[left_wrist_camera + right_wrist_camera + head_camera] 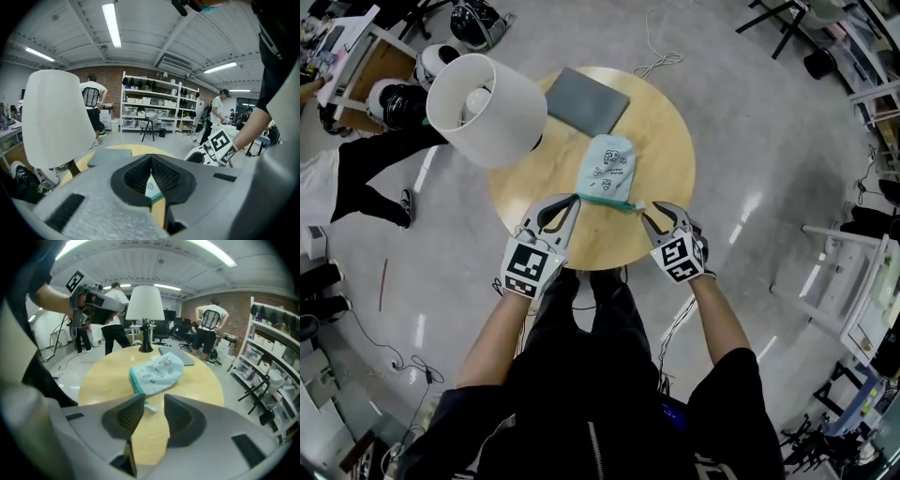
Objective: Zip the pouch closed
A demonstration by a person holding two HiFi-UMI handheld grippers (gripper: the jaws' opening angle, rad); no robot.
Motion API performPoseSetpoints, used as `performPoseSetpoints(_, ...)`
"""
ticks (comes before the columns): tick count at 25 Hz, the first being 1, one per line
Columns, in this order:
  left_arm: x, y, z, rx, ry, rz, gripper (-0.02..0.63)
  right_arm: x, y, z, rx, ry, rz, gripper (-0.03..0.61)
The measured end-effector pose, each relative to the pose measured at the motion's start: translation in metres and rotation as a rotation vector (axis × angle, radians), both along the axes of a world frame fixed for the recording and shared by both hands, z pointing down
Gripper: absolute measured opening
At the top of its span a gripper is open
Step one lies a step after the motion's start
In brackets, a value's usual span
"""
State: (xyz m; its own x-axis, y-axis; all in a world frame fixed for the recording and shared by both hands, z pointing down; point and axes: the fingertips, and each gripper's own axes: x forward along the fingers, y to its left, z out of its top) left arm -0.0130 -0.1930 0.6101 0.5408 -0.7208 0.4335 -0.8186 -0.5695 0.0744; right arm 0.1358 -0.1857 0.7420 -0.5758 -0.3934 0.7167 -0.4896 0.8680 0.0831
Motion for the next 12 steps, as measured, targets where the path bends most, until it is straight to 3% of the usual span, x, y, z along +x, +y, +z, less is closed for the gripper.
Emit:
performPoseSetpoints(6,-0.015,0.004,0.010,-0.027,-0.018,-0.077,0.006,-0.005,0.001,0.050,-0.023,0.141,-0.192,0.137)
performPoseSetpoints(12,-0.026,0.010,0.019,-0.053,-0.036,-0.142,0.006,-0.013,-0.001,0.075,-0.002,0.199,-0.328,0.130)
